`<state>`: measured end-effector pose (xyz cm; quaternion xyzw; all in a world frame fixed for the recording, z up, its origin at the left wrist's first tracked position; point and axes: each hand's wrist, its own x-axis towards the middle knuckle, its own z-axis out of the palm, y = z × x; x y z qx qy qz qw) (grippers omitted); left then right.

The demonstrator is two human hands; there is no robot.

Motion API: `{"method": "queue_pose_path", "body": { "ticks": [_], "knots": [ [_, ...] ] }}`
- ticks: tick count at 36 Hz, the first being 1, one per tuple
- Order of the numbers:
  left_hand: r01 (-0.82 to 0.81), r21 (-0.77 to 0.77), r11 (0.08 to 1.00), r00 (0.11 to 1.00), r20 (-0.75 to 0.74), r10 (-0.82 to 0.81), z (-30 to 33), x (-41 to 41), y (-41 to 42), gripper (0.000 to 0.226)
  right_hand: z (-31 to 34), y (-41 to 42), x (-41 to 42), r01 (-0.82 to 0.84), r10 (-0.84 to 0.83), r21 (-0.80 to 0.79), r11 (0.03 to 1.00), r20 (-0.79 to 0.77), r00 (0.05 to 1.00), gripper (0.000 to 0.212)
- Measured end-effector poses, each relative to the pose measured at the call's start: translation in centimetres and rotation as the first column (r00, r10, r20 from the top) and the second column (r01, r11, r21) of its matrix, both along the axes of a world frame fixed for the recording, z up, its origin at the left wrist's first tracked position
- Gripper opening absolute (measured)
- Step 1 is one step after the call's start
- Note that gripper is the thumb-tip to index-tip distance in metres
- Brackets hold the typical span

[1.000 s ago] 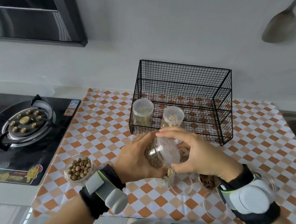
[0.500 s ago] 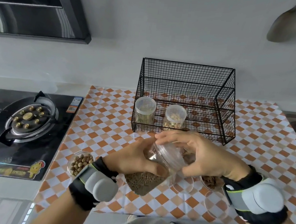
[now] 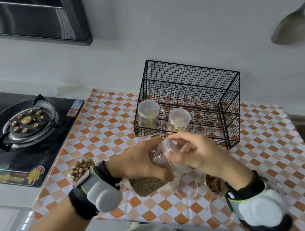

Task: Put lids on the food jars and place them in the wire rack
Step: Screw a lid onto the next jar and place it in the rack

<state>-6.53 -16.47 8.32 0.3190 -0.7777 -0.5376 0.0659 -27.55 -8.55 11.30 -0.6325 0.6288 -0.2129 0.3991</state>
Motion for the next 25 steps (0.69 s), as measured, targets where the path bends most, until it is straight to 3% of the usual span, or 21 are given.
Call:
{"method": "queue_pose_path", "body": {
  "ticks": [2, 4, 7, 10, 13, 17, 19, 20, 22, 25],
  "knots": [
    [-0.006, -0.148, 0.989, 0.997, 0.07, 0.017, 0.3, -0.2, 0.4, 0.079, -0.4, 0.0, 0.7, 0.03, -0.036, -0.036, 0.999, -0.171, 0.985, 0.078],
    [-0.01, -0.203, 0.979, 0.996, 0.081, 0.027, 0.3, -0.5, 0.6, 0.087, -0.5, 0.1, 1.0, 0.043, -0.054, -0.049, 0.998, -0.251, 0.966, 0.083],
    [-0.032, -0.174, 0.984, 0.999, 0.037, 0.039, 0.4, -0.6, 0.5, 0.086, 0.0, 0.3, 0.5, -0.006, 0.015, 0.078, 0.997, -0.125, 0.992, 0.072],
    [-0.051, -0.194, 0.98, 0.998, 0.011, 0.055, 0.6, -0.6, 0.4, 0.084, 0.8, 0.5, -0.1, -0.067, 0.066, 0.093, 0.993, 0.011, 0.998, 0.077],
    [-0.074, -0.242, 0.968, 0.997, 0.016, 0.08, 0.6, -1.0, 0.7, 0.088, 0.3, 0.5, 0.1, 0.024, -0.023, 0.019, 1.0, -0.046, 0.999, 0.065],
    [-0.094, -0.409, 0.908, 0.992, 0.041, 0.121, 0.4, -1.8, 1.2, 0.09, -1.6, 0.0, 1.3, 0.195, -0.227, -0.16, 0.967, -0.213, 0.95, 0.085],
    [-0.097, -0.408, 0.908, 0.992, 0.032, 0.12, 0.4, -2.0, 1.2, 0.092, -1.7, 0.1, 1.1, 0.226, -0.252, -0.13, 0.965, -0.243, 0.937, 0.095],
    [-0.102, -0.385, 0.917, 0.992, 0.028, 0.122, 0.3, -2.0, 1.1, 0.094, -1.3, 0.3, 0.8, 0.212, -0.22, -0.059, 0.975, -0.224, 0.949, 0.1],
    [-0.108, -0.341, 0.934, 0.992, 0.018, 0.121, 0.4, -1.9, 1.0, 0.096, 0.0, 0.9, 0.2, 0.109, -0.103, 0.095, 0.989, -0.068, 0.992, 0.085],
    [-0.111, -0.299, 0.948, 0.994, -0.019, 0.111, 0.6, -1.8, 0.9, 0.093, 1.0, 1.3, -0.7, 0.03, -0.035, 0.083, 0.996, 0.065, 0.997, 0.076]
  ]
}}
